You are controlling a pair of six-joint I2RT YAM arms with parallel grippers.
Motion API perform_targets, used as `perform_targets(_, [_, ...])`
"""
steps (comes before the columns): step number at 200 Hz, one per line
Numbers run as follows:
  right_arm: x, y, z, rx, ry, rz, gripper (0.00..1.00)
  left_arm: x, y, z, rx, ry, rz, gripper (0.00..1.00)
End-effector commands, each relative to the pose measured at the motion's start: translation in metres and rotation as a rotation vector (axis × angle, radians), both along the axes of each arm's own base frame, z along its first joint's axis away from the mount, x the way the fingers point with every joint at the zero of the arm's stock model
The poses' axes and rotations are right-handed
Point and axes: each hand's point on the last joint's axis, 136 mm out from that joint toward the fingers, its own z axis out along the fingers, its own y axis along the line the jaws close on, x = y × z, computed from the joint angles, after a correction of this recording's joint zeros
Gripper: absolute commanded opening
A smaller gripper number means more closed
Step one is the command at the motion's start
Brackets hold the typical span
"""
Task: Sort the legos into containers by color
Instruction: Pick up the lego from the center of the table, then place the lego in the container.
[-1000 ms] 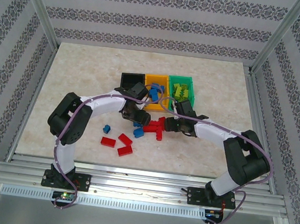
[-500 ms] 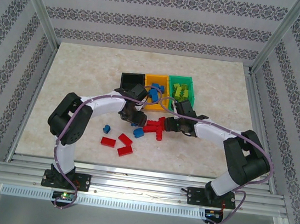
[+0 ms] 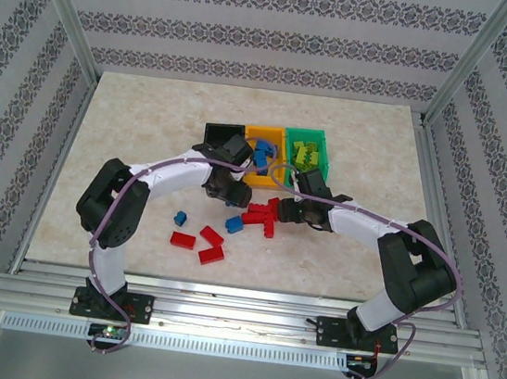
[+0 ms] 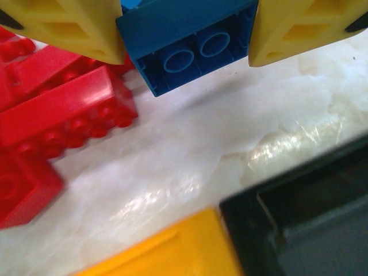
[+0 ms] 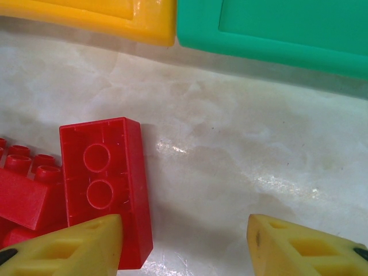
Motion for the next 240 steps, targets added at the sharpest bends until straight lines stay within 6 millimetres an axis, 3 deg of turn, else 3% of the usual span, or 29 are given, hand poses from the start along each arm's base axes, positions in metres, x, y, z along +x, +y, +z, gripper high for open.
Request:
perform_targets(1, [0.008, -0.004, 0.009, -0.002, -0.038, -0.018, 0.59, 0.009, -0.015, 0.026, -0.03, -0.027, -0.014, 0.54])
perform_targets(45, [0.011, -0.019, 0.012, -0.012, -0.042, -0.083, 0.6, 0.054, -0.03, 0.05, 0.023, -0.096, -0.026, 0.56])
perform_targets(85, [0.012, -0.031, 0.015, 0.015, -0.052, -0.136, 0.6, 0.093, -0.048, 0.052, 0.026, -0.119, -0.015, 0.56])
perform_targets(139, [0.013, -0.035, 0.016, 0.071, -0.041, -0.159, 0.6, 0.118, -0.075, 0.064, -0.057, -0.135, -0.01, 0.68])
perform_targets(187, [0.013, -0.031, 0.018, 0.093, -0.039, -0.151, 0.6, 0.102, -0.066, 0.085, -0.06, -0.179, -0.024, 0.72])
perform_targets(209, [0.013, -0.03, 0.017, 0.1, -0.036, -0.146, 0.6, 0.079, -0.063, 0.09, -0.104, -0.189, -0.042, 0.71])
perform_targets(240, [0.013, -0.028, 0.015, 0.103, -0.028, -0.144, 0.6, 0.036, -0.049, 0.081, -0.152, -0.167, -0.062, 0.71])
